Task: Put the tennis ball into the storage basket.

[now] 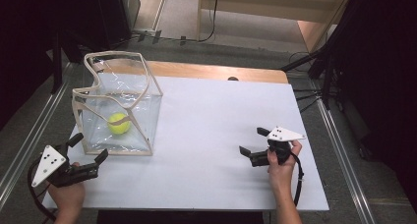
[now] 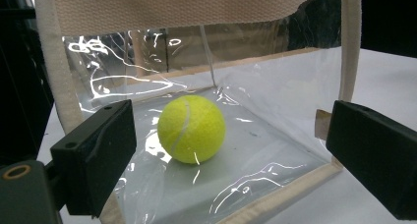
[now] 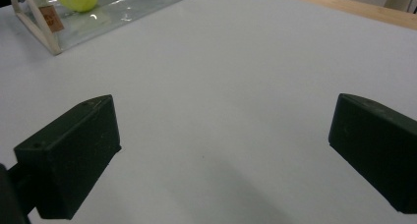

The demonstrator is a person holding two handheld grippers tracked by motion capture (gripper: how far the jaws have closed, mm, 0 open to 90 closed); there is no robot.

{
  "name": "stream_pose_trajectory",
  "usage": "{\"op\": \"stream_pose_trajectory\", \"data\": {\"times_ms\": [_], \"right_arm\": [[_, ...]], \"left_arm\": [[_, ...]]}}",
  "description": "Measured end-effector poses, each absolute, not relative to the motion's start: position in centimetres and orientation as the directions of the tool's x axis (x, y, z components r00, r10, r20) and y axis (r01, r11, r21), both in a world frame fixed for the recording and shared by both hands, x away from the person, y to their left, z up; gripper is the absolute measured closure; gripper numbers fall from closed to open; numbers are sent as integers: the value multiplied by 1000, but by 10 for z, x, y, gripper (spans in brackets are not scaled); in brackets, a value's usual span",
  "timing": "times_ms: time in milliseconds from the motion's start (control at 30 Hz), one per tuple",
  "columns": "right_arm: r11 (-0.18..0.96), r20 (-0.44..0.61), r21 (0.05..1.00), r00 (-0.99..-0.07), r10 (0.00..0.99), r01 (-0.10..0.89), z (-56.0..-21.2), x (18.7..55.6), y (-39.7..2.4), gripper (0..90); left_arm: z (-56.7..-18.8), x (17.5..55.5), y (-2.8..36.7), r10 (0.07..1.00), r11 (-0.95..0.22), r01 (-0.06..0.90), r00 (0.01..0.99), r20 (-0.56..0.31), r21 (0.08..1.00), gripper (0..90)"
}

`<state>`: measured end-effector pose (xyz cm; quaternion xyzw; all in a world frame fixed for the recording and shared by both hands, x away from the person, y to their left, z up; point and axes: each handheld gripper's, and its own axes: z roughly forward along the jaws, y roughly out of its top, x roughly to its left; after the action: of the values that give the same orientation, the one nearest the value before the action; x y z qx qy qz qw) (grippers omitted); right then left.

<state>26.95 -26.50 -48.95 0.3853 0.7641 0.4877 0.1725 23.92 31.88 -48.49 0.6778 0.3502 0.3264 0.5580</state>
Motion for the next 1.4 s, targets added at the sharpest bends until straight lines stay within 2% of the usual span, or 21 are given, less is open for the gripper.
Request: {"op": "stream_pose_trajectory", "data": {"times_ms": [567,667,867,1167,1400], "right_arm": [[125,158,889,-551,819,441,-504,242,-313,0],[107,169,878,-511,843,466,-509,235,-320,0],[22,195,891,-424,884,454,-514,220,-345,0],[-24,199,902,-367,909,430,-514,205,-362,0],[-23,195,907,-370,908,421,-515,202,-368,0]], "left_arm": [[-485,240,318,840,-139,112,540,57,984,54],[-485,240,320,841,-119,108,540,43,987,54],[-485,241,320,839,-127,115,543,45,985,54],[-485,239,321,841,-121,107,539,45,987,54],[-485,240,320,840,-121,111,540,42,986,54]]}}
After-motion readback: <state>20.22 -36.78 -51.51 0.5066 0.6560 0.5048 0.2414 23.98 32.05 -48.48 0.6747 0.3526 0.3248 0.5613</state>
